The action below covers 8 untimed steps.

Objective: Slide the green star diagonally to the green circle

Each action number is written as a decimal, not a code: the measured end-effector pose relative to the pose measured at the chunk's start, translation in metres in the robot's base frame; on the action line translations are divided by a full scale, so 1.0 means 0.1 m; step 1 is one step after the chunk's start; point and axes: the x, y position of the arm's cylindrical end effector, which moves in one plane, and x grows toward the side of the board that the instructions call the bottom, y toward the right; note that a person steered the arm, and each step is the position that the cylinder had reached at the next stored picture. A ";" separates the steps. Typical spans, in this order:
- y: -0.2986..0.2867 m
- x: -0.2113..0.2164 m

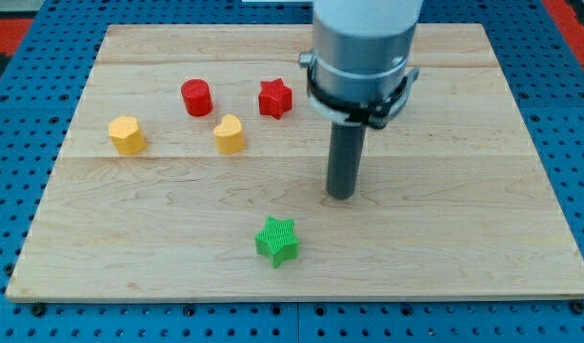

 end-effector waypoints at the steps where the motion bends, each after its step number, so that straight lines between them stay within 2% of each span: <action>1: 0.08 -0.48; 2: 0.19 0.13; 3: 0.38 1.23; 4: -0.36 1.37; 5: -0.85 0.92; 6: -0.83 0.40; 7: -0.90 0.15; 8: -1.38 0.16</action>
